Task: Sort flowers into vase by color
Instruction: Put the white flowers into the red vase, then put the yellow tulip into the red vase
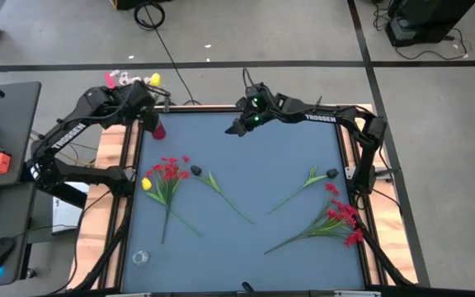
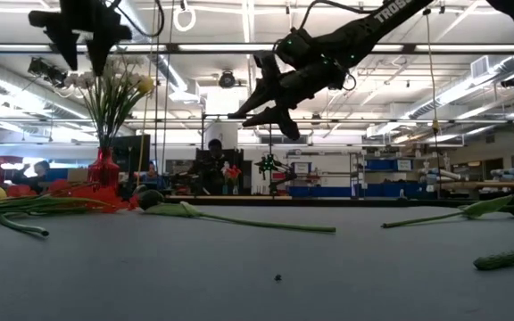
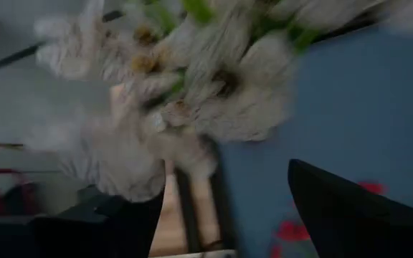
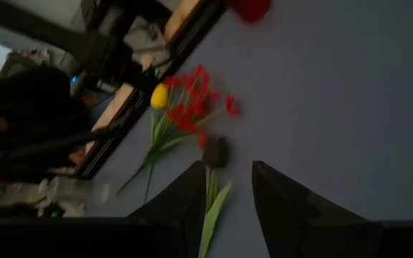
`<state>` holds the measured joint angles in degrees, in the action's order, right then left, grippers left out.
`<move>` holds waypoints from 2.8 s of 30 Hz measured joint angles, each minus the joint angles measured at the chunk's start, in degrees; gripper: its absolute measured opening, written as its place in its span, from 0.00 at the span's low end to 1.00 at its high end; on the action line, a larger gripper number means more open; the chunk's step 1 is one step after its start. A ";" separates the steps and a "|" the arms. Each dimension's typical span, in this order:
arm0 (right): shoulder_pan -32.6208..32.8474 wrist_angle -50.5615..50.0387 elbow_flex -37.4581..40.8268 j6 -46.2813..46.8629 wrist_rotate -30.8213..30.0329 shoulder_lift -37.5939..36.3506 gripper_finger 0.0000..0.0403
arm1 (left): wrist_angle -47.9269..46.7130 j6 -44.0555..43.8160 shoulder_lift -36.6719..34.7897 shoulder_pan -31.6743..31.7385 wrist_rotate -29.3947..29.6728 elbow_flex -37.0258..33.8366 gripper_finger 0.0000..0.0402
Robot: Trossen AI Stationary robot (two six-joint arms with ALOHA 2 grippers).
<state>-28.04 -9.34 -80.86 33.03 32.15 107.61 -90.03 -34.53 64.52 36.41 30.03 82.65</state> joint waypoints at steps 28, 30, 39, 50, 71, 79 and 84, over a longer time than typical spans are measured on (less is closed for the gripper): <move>3.30 -22.48 0.00 -8.29 -3.75 -4.33 0.31 | 1.02 -57.25 19.36 -49.47 -3.70 6.97 0.53; 3.71 -24.09 0.00 -9.86 -1.52 -4.33 0.31 | 1.02 -60.48 21.07 -51.39 -5.50 6.97 0.52; 8.86 -24.89 0.00 -12.86 -2.35 -4.28 0.30 | 0.15 -69.91 26.17 -59.23 -9.58 6.08 0.51; 17.99 -14.93 0.00 -2.45 -5.55 -3.64 0.30 | 6.32 -72.66 22.53 -64.40 -12.73 -5.67 0.51; 42.26 12.33 0.02 -1.97 -40.80 6.35 0.31 | 5.09 -54.65 14.53 -71.95 -7.96 -5.97 0.51; 47.50 16.40 -2.25 -5.50 -42.09 12.92 0.31 | 8.96 -46.88 14.50 -71.66 -7.63 -5.97 0.51; 49.68 12.86 -11.33 -14.05 -43.81 20.01 0.31 | 9.54 -46.26 14.54 -71.63 -7.69 -5.97 0.51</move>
<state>21.63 3.51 -92.19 18.98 -11.66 127.63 -80.49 -80.79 79.07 -35.22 22.34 76.69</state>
